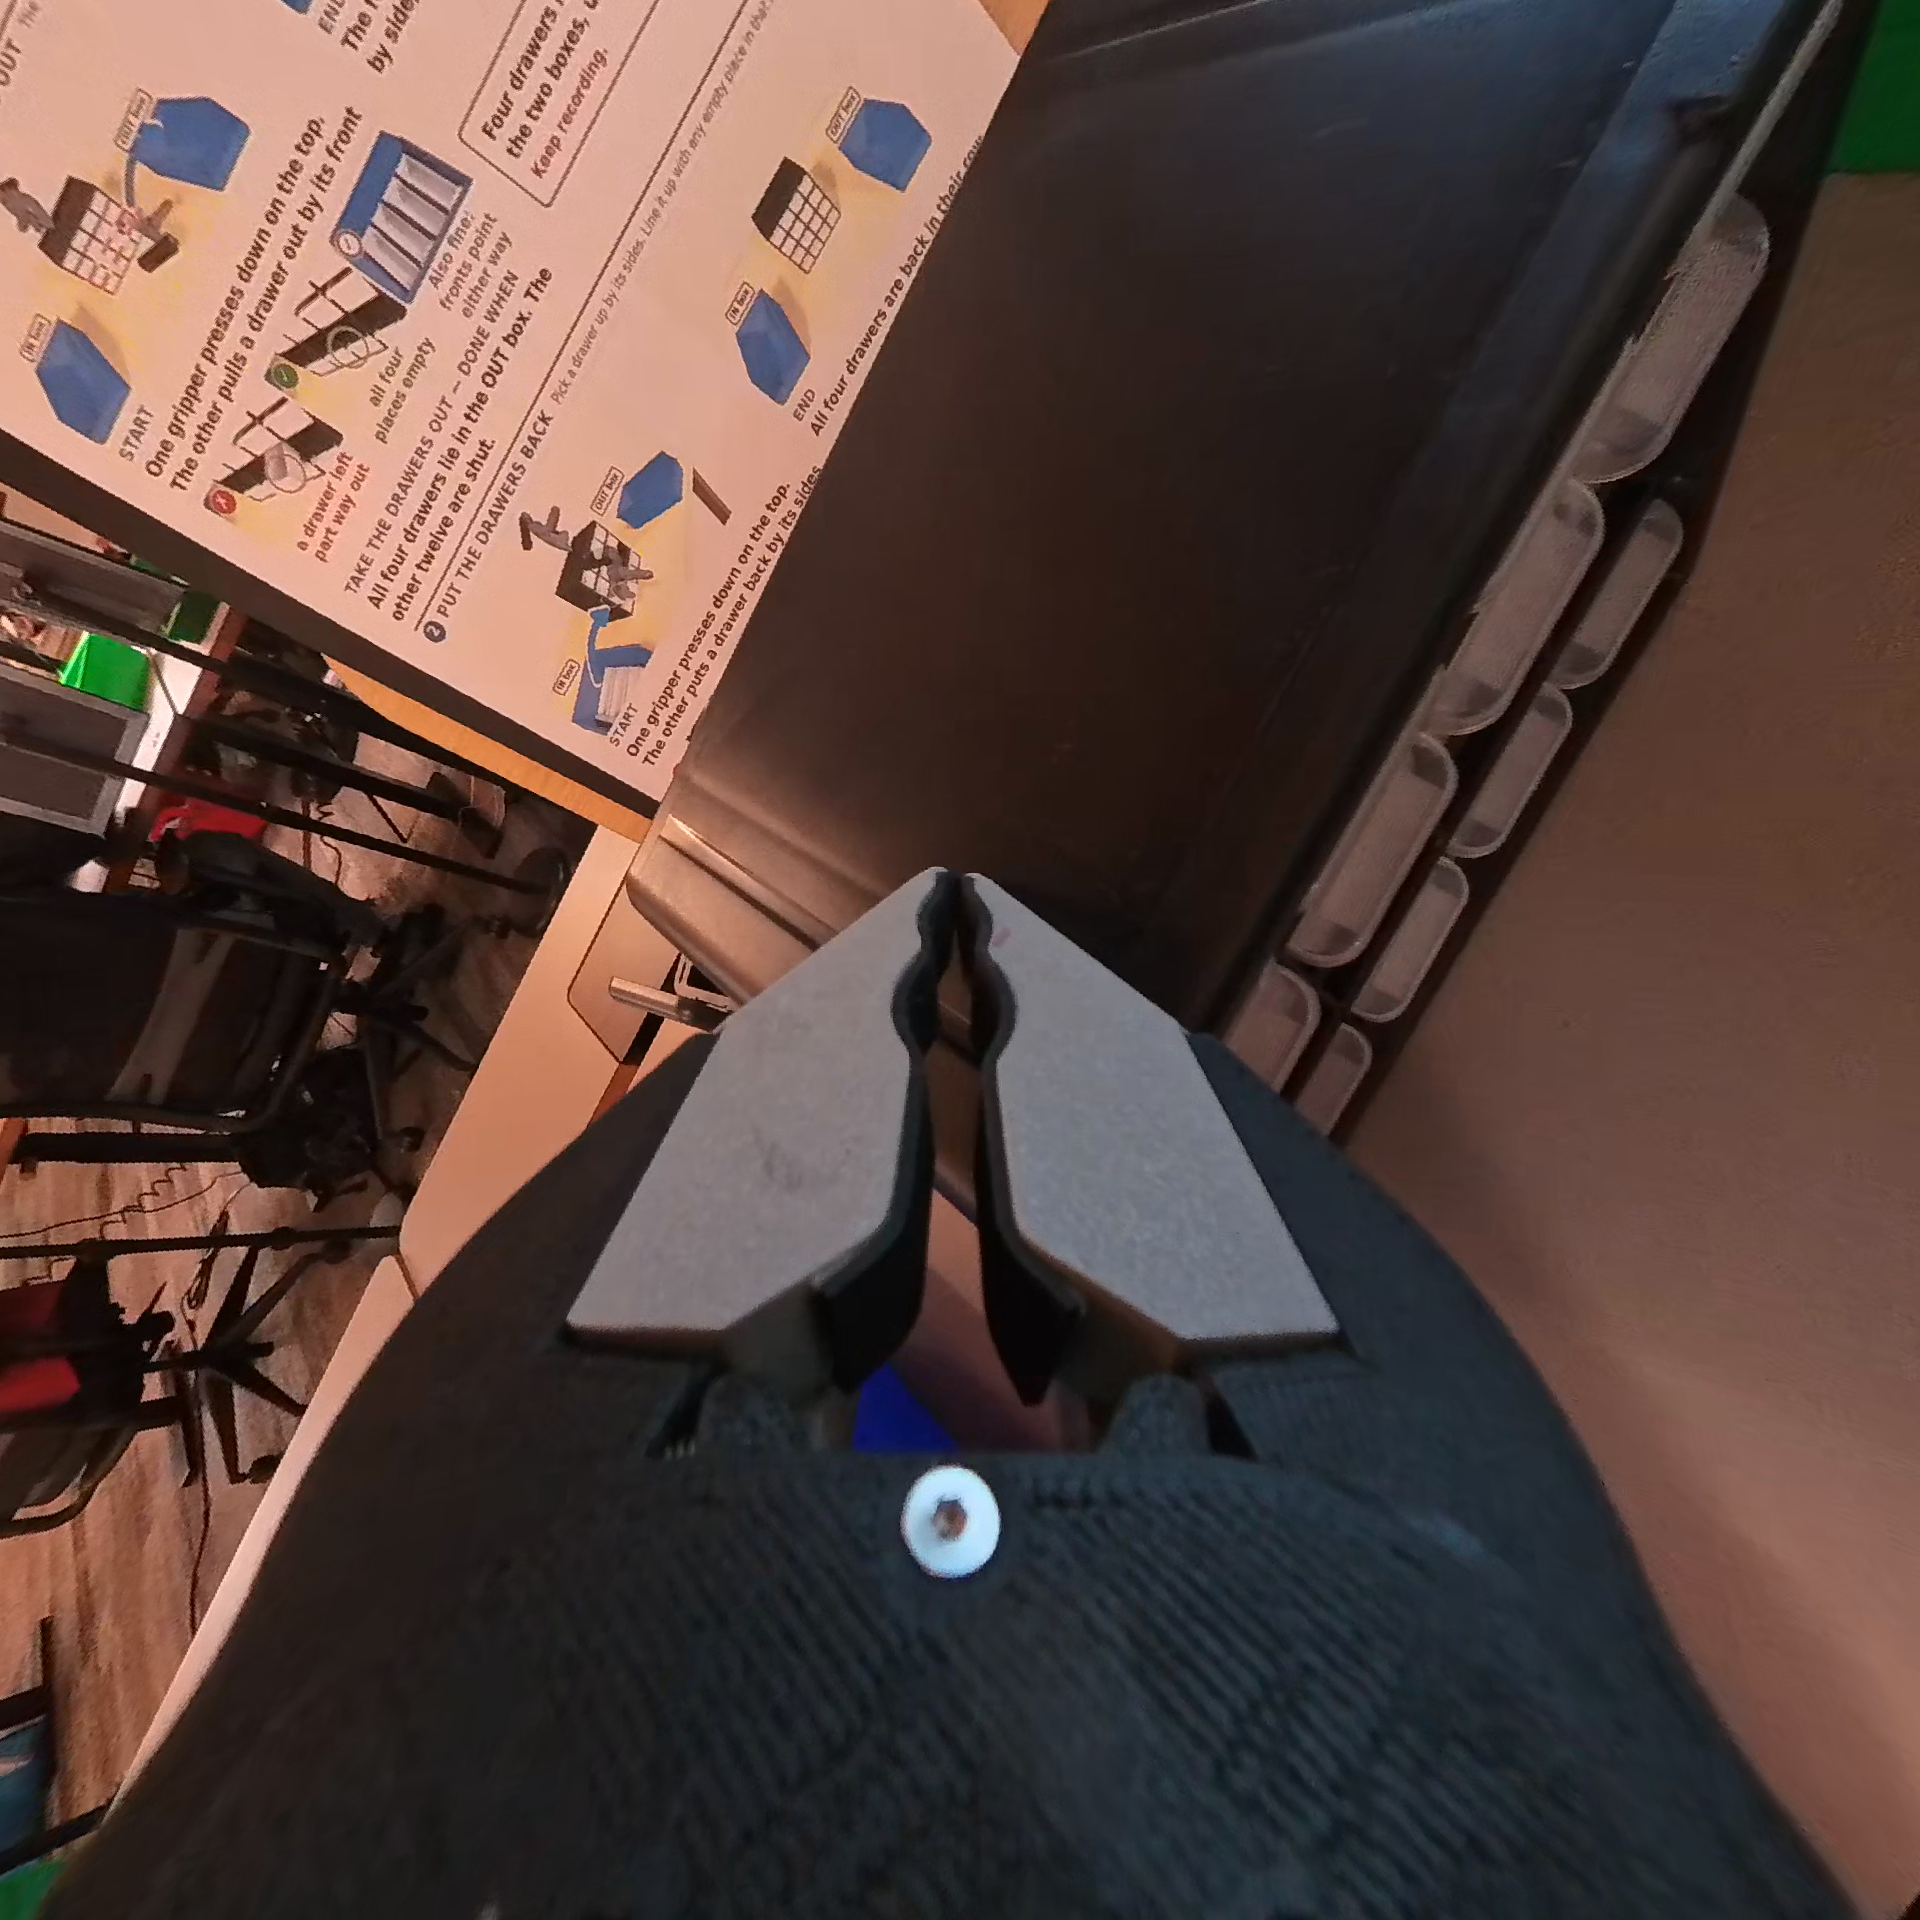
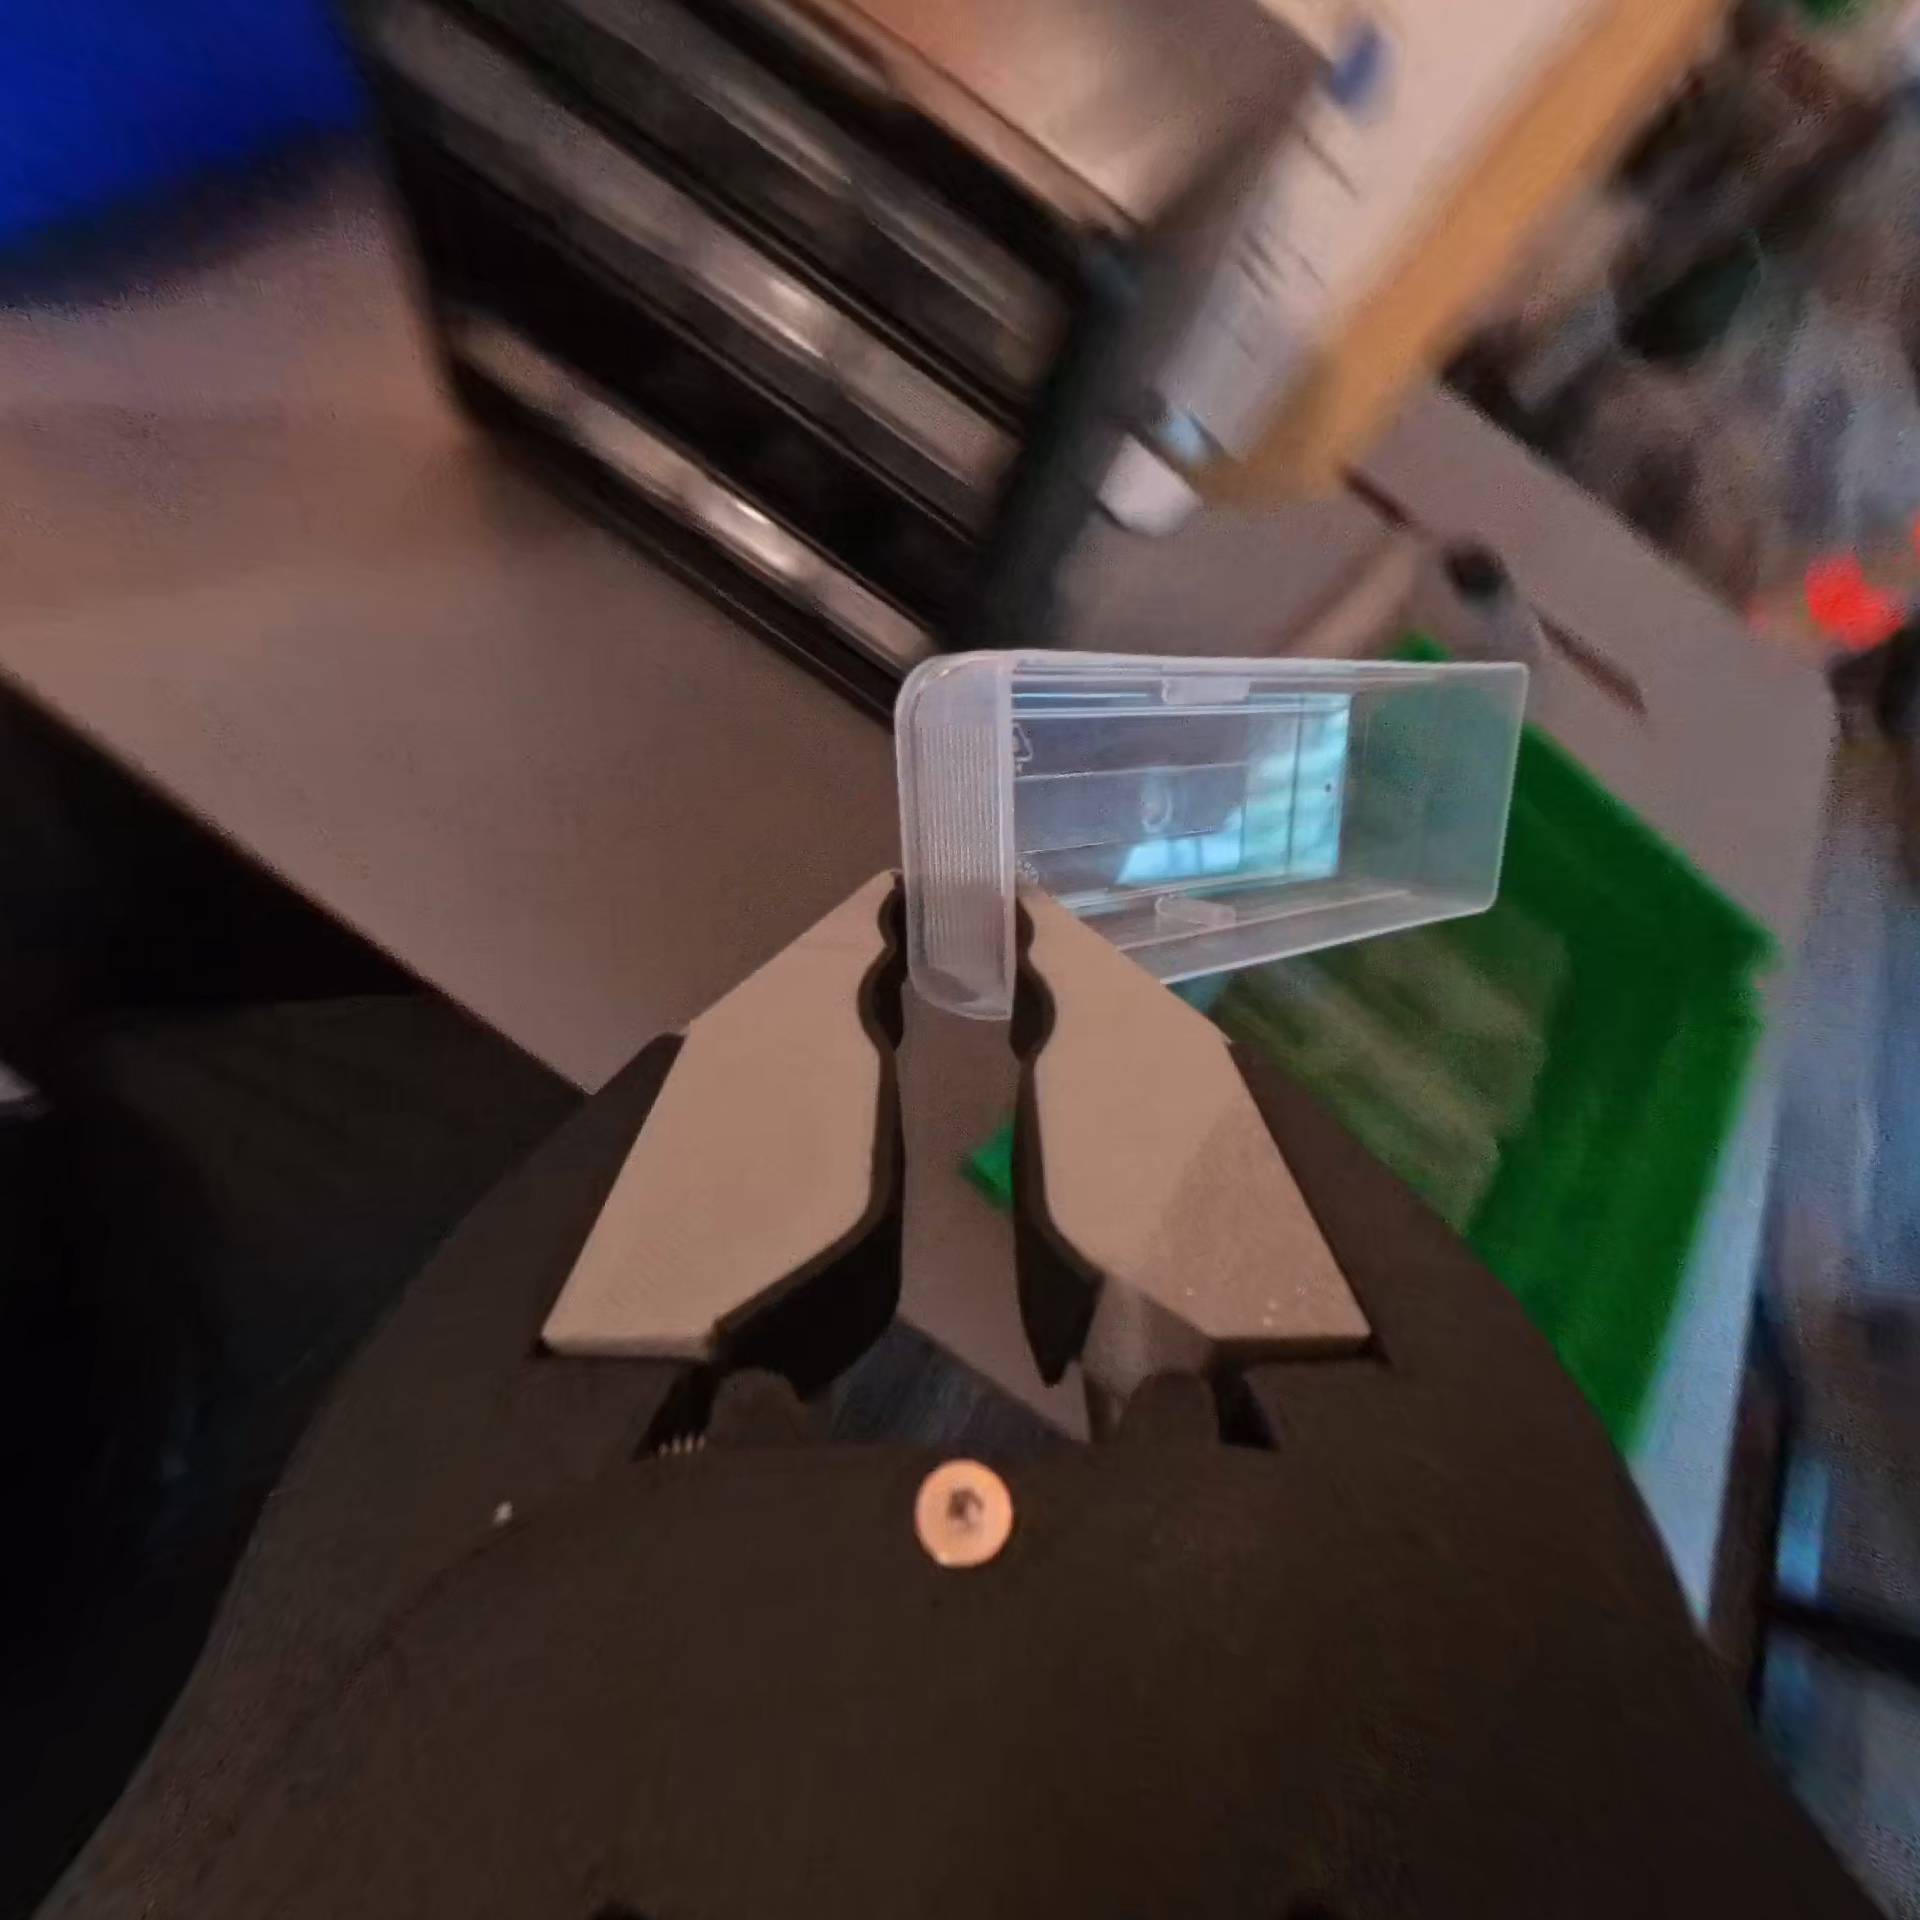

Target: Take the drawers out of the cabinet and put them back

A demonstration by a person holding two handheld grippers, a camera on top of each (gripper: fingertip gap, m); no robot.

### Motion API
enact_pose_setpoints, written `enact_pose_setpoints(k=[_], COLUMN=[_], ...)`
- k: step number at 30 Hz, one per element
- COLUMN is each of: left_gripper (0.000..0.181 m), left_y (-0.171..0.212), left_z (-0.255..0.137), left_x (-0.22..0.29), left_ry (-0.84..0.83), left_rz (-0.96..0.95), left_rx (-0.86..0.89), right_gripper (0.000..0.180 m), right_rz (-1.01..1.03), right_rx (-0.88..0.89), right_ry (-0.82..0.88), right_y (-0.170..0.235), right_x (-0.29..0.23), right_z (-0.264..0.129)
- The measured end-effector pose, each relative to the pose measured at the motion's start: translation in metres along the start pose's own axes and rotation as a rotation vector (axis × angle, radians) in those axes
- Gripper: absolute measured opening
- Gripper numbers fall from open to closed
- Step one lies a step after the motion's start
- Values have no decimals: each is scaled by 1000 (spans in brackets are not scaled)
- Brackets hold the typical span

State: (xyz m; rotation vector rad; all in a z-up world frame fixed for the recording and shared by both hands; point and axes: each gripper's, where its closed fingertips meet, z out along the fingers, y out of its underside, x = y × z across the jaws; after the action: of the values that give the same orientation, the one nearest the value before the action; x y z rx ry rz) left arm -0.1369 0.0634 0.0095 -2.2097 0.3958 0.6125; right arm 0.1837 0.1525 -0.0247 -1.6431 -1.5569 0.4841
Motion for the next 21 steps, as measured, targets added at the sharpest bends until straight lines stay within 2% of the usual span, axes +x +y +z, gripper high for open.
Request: enact_pose_setpoints(k=[4, 7, 10, 11, 13, 16, 19, 21], left_gripper=[0, 0, 0, 0, 0, 0, 0, 0], left_y=[0, 0, 0, 0, 0, 0, 2, 9], left_z=[0, 0, 0, 0, 0, -1, -11, -30], left_x=[0, 0, 0, 0, 0, 0, 0, -10], left_ry=[-2, -3, -7, -9, -13, -16, -2, -72], left_rz=[3, 5, 11, 13, 15, 18, -22, -47], left_rx=[-1, -1, -2, -3, -3, 4, 71, 133], right_gripper=[14, 14, 11, 13, 34, 37, 44, 50], right_rz=[251, 406, 490, 503, 518, 482, 468, 457], right_rx=[-245, -381, -457, -461, -475, -445, -316, -204], right_ry=[96, 62, 29, -4, -11, 58, 104, 125], right_y=[68, 104, 123, 124, 126, 124, 108, 96], right_x=[55, 61, 59, 53, 49, 55, 59, 59], right_z=[17, 42, 68, 77, 88, 85, 68, 52])
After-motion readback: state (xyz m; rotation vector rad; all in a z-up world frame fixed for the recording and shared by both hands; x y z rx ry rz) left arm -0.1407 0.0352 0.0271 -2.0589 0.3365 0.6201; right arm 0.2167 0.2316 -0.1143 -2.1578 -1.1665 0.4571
